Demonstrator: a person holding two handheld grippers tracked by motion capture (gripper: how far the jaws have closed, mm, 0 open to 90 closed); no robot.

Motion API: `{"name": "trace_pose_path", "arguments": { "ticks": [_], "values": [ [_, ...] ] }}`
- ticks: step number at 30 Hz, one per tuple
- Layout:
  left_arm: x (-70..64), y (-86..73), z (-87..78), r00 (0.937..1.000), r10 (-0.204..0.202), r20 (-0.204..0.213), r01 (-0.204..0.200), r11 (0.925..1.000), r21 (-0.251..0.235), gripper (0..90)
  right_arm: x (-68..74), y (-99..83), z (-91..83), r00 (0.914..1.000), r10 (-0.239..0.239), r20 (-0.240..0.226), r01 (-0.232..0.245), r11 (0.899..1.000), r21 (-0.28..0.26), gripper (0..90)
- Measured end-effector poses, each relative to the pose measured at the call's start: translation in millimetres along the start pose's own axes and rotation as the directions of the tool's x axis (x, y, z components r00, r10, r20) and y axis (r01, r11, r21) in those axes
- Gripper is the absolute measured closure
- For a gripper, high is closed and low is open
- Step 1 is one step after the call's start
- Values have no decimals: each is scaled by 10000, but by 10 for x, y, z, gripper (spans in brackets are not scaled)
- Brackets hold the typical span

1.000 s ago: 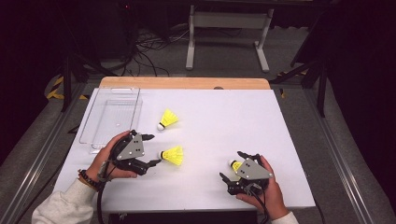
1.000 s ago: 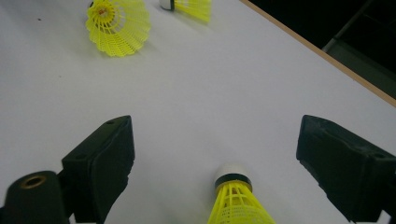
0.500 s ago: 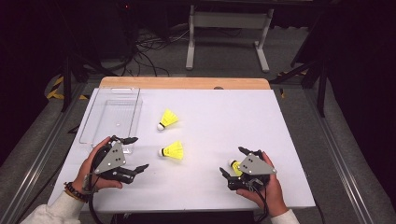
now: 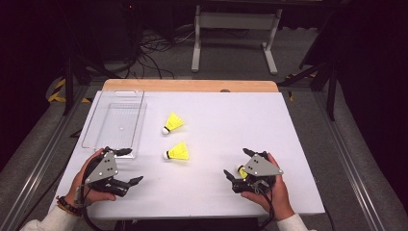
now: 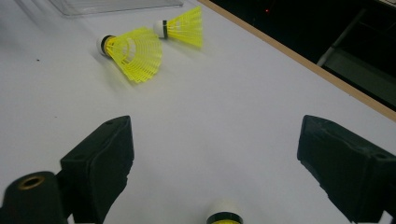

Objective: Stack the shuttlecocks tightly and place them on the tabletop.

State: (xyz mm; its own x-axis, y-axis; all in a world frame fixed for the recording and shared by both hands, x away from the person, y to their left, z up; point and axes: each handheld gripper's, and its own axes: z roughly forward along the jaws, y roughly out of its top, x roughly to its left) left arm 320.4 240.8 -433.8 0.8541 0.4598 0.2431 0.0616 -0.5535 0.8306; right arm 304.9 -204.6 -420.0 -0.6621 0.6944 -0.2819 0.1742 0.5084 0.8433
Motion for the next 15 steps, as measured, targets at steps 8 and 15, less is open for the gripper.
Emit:
{"name": "trace_pose_path", "arguments": {
  "ticks": [8,15],
  "values": [
    [5,-172,-108,9983,-577,-129,576,9983,-73,101,-9,53,35,9999,63,-158,-63,10000,-31,124],
    [-24,-304,-236,9961,-836,-298,832,9964,-166,93,5,164,144,9991,43,-428,-45,10000,-53,124]
  ]
}}
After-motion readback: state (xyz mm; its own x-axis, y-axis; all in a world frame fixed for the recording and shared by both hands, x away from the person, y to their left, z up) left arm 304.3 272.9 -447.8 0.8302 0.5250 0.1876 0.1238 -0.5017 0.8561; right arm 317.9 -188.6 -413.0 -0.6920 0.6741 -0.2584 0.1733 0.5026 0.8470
